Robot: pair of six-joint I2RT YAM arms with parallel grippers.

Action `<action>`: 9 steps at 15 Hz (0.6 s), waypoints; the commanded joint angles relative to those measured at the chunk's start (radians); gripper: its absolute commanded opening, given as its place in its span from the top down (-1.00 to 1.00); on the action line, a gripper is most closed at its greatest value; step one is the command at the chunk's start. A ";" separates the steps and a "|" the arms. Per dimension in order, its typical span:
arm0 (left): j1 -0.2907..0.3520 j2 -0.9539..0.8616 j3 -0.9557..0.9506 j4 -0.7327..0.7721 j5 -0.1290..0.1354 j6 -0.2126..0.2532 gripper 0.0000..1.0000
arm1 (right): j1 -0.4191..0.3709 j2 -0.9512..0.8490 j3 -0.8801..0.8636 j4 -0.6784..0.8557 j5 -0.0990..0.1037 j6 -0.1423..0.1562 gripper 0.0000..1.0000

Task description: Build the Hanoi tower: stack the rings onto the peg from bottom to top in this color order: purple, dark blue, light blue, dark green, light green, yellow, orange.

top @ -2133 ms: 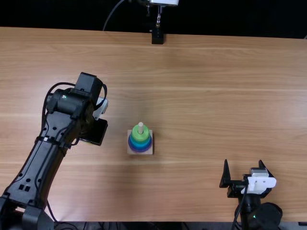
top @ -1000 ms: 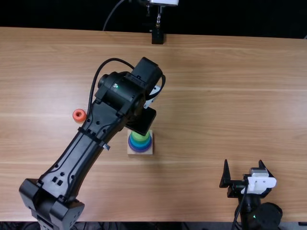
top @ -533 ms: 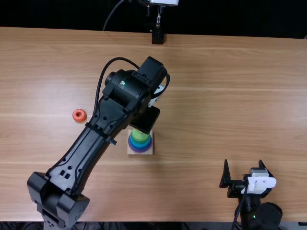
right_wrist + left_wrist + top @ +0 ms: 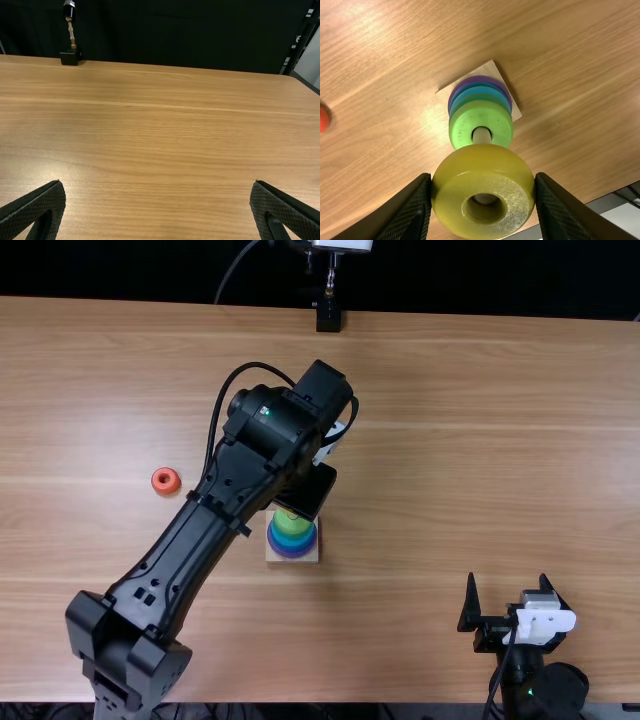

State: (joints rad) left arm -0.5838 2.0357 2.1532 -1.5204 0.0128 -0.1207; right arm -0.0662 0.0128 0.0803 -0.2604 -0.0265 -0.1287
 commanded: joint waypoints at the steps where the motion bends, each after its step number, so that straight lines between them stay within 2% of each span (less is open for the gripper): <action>1: -0.011 0.032 0.027 -0.002 0.022 -0.012 -0.98 | -0.007 -0.013 -0.068 -0.072 0.001 0.002 -1.00; 3: -0.008 0.034 0.025 0.000 0.114 -0.012 -1.00 | -0.007 -0.013 -0.068 -0.072 0.003 0.002 -1.00; 5: -0.002 0.032 0.031 0.004 0.129 -0.010 -1.00 | -0.007 -0.013 -0.068 -0.072 0.003 0.002 -1.00; 8: 0.004 0.024 0.050 0.022 0.131 -0.010 -1.00 | -0.007 -0.013 -0.068 -0.072 0.001 0.002 -1.00; 9: 0.010 0.024 0.063 0.022 0.123 -0.008 -1.00 | -0.007 -0.013 -0.068 -0.072 0.003 0.002 -1.00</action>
State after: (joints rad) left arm -0.5797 2.0487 2.1784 -1.5002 0.1226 -0.1249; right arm -0.0662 0.0128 0.0803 -0.2607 -0.0265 -0.1287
